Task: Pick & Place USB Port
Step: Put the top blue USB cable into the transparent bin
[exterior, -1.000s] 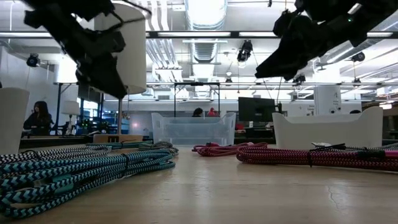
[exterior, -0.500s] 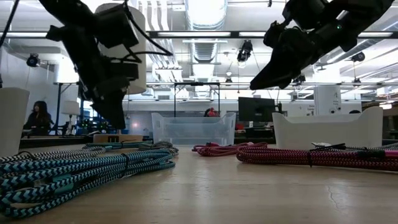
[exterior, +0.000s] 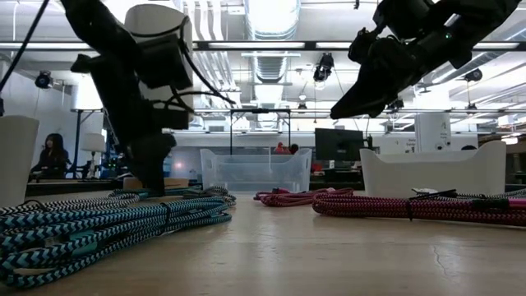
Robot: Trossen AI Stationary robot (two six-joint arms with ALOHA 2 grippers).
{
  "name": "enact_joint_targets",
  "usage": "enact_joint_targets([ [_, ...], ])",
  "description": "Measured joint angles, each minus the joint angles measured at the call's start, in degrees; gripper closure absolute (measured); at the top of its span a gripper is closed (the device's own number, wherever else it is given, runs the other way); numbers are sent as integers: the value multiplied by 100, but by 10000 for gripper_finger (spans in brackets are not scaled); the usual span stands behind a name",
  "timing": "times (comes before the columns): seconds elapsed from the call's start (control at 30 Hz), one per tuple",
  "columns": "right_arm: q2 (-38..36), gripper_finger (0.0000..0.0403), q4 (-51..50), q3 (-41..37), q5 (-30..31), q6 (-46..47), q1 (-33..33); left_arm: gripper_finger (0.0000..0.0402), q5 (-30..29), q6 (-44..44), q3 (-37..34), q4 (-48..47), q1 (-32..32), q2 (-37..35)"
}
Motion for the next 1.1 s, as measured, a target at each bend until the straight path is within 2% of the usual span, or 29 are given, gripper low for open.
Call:
enact_joint_targets([
  [0.1, 0, 291, 2, 0, 0, 0, -1, 228, -42, -8, 8, 83, -9, 154],
  [0.2, 0, 294, 0, -2, -2, 1, 1, 248, -26, -25, 15, 101, -9, 227],
  [0.5, 2, 307, 0, -4, 0, 0, 1, 385, -70, -470, -13, 91, 7, -31],
  [0.87, 4, 326, -1, -4, -1, 0, 0, 387, -63, -1029, -5, -311, -12, -526],
  [1.1, 4, 332, 7, -4, 0, 226, 1, 388, -130, -1038, 382, -1316, -117, -815],
])
